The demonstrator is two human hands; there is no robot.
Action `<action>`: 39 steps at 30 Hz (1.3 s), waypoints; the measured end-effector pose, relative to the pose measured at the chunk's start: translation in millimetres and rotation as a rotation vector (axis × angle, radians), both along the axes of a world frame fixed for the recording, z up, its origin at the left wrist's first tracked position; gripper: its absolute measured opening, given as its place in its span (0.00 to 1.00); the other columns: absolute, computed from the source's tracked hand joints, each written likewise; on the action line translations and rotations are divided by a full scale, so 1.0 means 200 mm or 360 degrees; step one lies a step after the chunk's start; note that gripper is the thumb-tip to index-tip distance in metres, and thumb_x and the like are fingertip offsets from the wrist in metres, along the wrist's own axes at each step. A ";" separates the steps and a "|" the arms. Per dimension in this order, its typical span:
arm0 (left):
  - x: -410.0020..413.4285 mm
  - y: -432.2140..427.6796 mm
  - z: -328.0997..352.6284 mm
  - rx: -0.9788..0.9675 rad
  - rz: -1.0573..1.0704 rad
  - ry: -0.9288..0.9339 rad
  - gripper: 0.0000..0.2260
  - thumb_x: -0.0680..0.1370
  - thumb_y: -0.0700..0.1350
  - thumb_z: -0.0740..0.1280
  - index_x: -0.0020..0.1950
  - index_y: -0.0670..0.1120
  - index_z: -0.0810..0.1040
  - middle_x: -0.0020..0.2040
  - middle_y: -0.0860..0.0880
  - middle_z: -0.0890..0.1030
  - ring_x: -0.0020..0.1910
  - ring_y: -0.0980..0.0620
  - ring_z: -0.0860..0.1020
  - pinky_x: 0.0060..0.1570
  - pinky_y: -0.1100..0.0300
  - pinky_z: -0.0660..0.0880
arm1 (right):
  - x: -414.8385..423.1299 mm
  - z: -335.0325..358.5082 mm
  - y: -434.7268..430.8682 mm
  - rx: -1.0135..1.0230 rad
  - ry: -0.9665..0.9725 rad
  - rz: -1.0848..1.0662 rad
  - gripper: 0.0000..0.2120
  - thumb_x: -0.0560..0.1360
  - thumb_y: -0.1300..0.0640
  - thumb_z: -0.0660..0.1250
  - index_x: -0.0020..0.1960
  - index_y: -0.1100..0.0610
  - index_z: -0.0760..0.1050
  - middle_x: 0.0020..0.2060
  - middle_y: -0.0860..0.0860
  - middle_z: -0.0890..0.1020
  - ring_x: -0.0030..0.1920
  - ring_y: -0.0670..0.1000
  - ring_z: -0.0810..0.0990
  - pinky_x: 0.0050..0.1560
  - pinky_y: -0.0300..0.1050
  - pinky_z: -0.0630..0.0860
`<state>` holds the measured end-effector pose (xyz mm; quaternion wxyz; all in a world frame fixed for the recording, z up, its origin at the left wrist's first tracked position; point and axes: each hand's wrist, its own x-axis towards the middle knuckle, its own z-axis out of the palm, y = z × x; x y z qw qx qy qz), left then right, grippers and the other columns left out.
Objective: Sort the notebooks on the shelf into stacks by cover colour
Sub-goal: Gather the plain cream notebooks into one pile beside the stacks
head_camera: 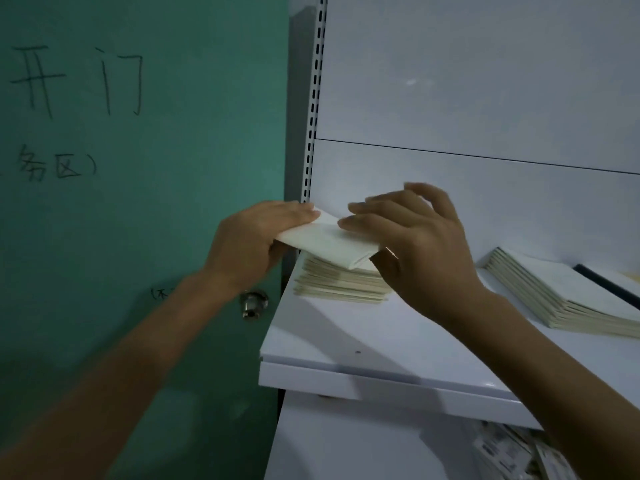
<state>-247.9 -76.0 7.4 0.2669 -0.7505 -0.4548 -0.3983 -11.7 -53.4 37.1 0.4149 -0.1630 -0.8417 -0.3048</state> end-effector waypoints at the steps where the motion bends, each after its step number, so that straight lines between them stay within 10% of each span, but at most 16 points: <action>1: -0.03 -0.02 0.01 0.0078 0.0071 0.0030 0.19 0.74 0.40 0.58 0.62 0.47 0.80 0.61 0.51 0.80 0.59 0.49 0.79 0.55 0.49 0.78 | -0.02 0.00 0.03 -0.0072 -0.0079 -0.0049 0.15 0.69 0.60 0.71 0.56 0.53 0.81 0.55 0.52 0.83 0.54 0.56 0.80 0.60 0.55 0.68; 5: -0.14 -0.10 -0.01 0.0315 0.0428 0.0159 0.22 0.71 0.36 0.57 0.59 0.46 0.81 0.57 0.48 0.82 0.55 0.47 0.81 0.52 0.51 0.78 | -0.09 -0.09 0.12 -0.0367 -0.0194 -0.0159 0.24 0.70 0.56 0.74 0.65 0.54 0.75 0.62 0.55 0.78 0.59 0.58 0.78 0.61 0.54 0.70; 10: -0.27 -0.20 -0.11 -0.0026 0.0867 -0.0389 0.13 0.77 0.51 0.62 0.58 0.50 0.80 0.40 0.42 0.84 0.35 0.39 0.81 0.33 0.53 0.75 | -0.17 -0.20 0.26 -0.1027 -0.0186 -0.0391 0.35 0.76 0.44 0.65 0.76 0.53 0.55 0.75 0.51 0.62 0.73 0.53 0.62 0.71 0.50 0.60; 16: -0.34 -0.24 -0.21 -0.0475 0.0990 -0.1038 0.13 0.78 0.46 0.66 0.60 0.43 0.77 0.51 0.40 0.82 0.48 0.39 0.79 0.42 0.54 0.71 | -0.25 -0.33 0.36 -0.1162 -0.0448 -0.0573 0.45 0.73 0.33 0.60 0.78 0.52 0.43 0.78 0.54 0.48 0.76 0.55 0.54 0.73 0.50 0.55; 22: -0.32 -0.27 -0.20 -0.0475 0.0644 -0.1664 0.16 0.77 0.40 0.68 0.64 0.39 0.75 0.59 0.43 0.79 0.52 0.48 0.76 0.48 0.60 0.70 | -0.25 -0.36 0.34 -0.0918 -0.0337 -0.0549 0.30 0.79 0.41 0.57 0.76 0.52 0.55 0.73 0.51 0.66 0.71 0.53 0.67 0.68 0.47 0.64; 31: -0.24 -0.19 -0.18 -0.0346 0.0368 -0.1804 0.15 0.76 0.40 0.69 0.63 0.42 0.75 0.53 0.52 0.77 0.53 0.50 0.76 0.52 0.57 0.72 | -0.11 -0.48 0.26 -0.0528 0.0041 -0.0257 0.21 0.69 0.63 0.74 0.61 0.54 0.79 0.55 0.55 0.83 0.51 0.59 0.83 0.45 0.55 0.80; 39: -0.19 -0.11 -0.14 -0.0447 0.0091 -0.2244 0.13 0.76 0.41 0.70 0.59 0.46 0.76 0.51 0.50 0.81 0.49 0.49 0.79 0.50 0.52 0.76 | -0.12 -0.25 0.20 -0.0524 0.0691 0.0230 0.17 0.80 0.53 0.56 0.65 0.55 0.74 0.44 0.52 0.84 0.33 0.43 0.74 0.38 0.30 0.70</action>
